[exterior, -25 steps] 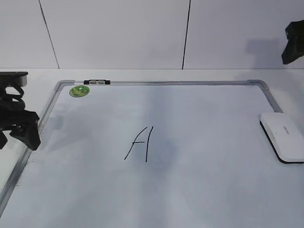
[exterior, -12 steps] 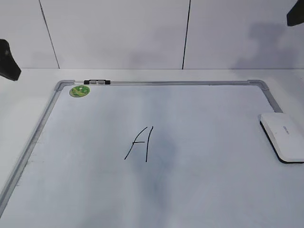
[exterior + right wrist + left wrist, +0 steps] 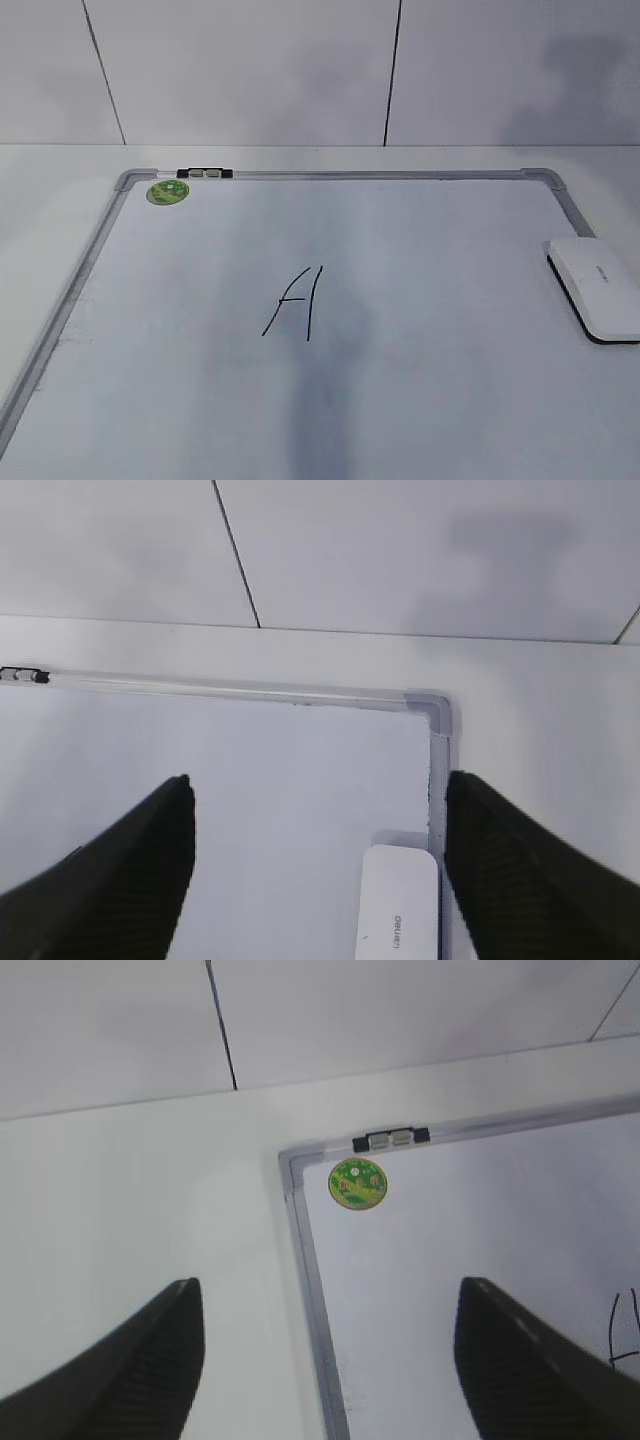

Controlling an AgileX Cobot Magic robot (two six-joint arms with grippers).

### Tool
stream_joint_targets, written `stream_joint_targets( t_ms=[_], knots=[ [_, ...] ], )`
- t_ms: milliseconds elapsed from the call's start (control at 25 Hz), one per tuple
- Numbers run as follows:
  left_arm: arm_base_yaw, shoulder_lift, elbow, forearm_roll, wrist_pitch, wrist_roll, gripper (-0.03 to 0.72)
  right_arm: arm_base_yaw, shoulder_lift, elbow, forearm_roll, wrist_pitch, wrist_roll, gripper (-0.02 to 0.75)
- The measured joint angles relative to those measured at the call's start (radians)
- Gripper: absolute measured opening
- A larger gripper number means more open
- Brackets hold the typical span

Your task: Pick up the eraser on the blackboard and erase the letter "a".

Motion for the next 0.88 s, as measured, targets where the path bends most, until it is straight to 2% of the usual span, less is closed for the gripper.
stream_joint_targets(
  t_ms=[480,640,880],
  knots=[
    [0.000,-0.192,0.021,0.000,0.003,0.026,0.575,0.000,-0.257,0.081,0.002,0.008,-0.013,0.592],
    [0.000,-0.270,0.097,0.000,0.005,0.027,0.575,0.000,-0.350,0.164,0.002,0.010,-0.013,0.592],
    [0.000,-0.432,0.299,0.000,-0.009,0.028,0.574,0.000,-0.486,0.301,0.002,0.012,-0.013,0.592]
  ],
)
